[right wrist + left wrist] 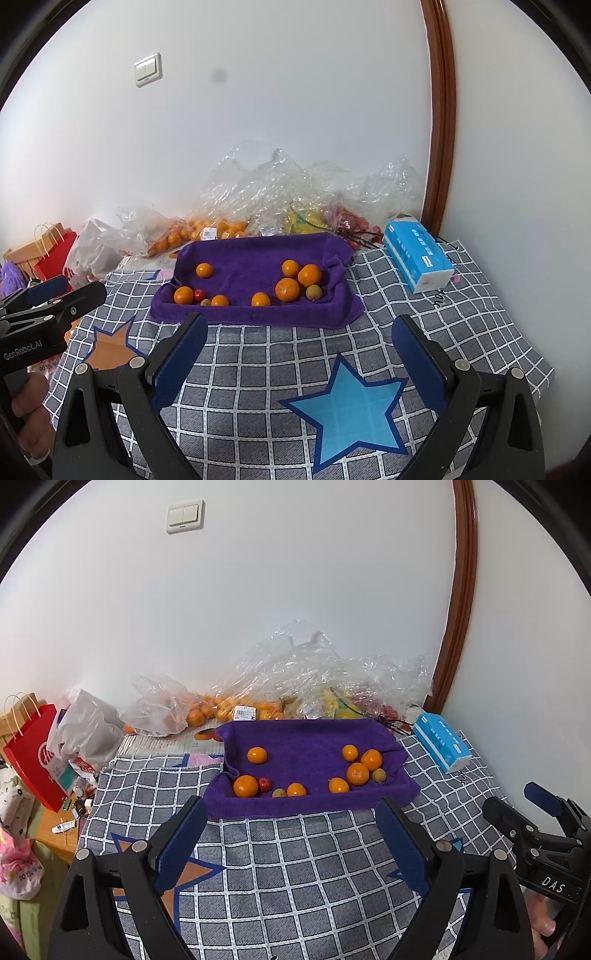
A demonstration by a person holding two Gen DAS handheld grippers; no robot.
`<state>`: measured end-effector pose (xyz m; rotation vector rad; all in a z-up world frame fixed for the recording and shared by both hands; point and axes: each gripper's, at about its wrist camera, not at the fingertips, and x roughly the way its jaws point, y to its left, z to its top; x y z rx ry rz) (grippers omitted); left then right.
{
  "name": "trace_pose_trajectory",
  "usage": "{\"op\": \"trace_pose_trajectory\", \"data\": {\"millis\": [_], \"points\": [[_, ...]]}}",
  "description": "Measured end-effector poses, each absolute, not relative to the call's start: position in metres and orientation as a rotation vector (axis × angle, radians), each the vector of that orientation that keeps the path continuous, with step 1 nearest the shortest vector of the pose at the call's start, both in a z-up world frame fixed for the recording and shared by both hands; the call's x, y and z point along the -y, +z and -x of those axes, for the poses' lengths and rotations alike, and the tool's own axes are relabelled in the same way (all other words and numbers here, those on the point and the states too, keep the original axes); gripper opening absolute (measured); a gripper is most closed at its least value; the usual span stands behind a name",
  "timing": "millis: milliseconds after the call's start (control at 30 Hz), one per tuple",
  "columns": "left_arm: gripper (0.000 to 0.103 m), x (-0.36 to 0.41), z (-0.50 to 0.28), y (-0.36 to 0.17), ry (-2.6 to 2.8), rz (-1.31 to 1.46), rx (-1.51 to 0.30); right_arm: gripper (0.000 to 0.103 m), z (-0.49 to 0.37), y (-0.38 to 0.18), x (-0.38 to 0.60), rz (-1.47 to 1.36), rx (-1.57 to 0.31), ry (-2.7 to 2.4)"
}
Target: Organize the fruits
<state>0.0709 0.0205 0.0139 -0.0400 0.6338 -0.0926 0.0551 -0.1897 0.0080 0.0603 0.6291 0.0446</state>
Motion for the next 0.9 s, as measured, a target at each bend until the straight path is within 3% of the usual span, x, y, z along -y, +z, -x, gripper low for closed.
{"op": "trace_pose_trajectory", "data": {"millis": [900], "points": [[0.092, -0.0237, -0.0645, 0.0165, -0.094, 0.035, -0.629, 0.099, -0.0494, 0.0116, 0.1826, -0.05, -0.625, 0.05]]}}
